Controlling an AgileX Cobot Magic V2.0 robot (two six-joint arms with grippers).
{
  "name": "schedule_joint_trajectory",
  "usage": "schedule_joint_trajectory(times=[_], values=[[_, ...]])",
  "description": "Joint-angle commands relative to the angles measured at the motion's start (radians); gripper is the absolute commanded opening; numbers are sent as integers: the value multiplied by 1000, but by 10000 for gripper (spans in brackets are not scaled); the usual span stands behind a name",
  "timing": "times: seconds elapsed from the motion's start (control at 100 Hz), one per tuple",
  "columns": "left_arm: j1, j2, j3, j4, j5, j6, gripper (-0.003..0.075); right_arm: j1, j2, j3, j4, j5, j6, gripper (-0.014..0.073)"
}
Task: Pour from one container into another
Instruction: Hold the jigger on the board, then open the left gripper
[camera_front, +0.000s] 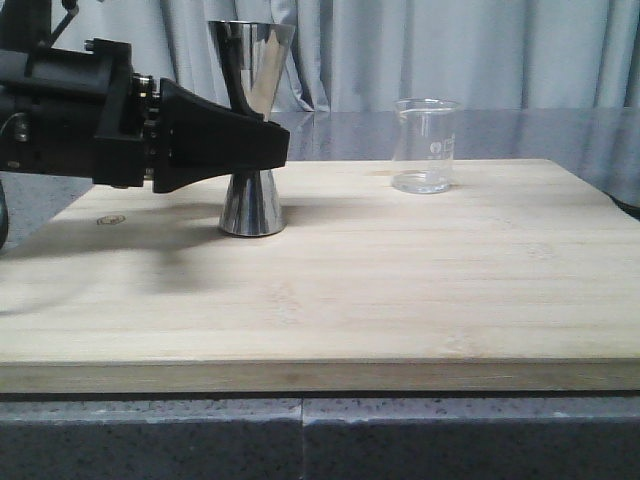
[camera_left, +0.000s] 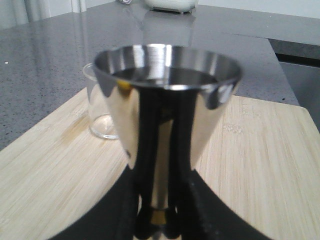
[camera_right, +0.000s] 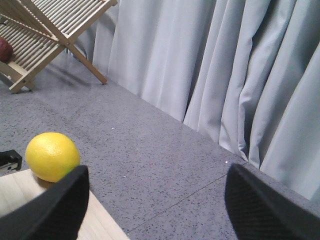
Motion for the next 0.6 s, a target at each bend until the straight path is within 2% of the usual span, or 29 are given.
schedule_joint_trajectory(times=[0.0,0.51,0.59], values=[[-7,-44,-18,-33,-209,-1,179,-9,-33,-25,48,-36,2,513],[-7,-44,-18,-24,-212,-1,204,-9,-33,-25,48,-30,2,513],[-7,-44,-18,-24,-212,-1,230,-9,-33,-25,48,-30,2,513]])
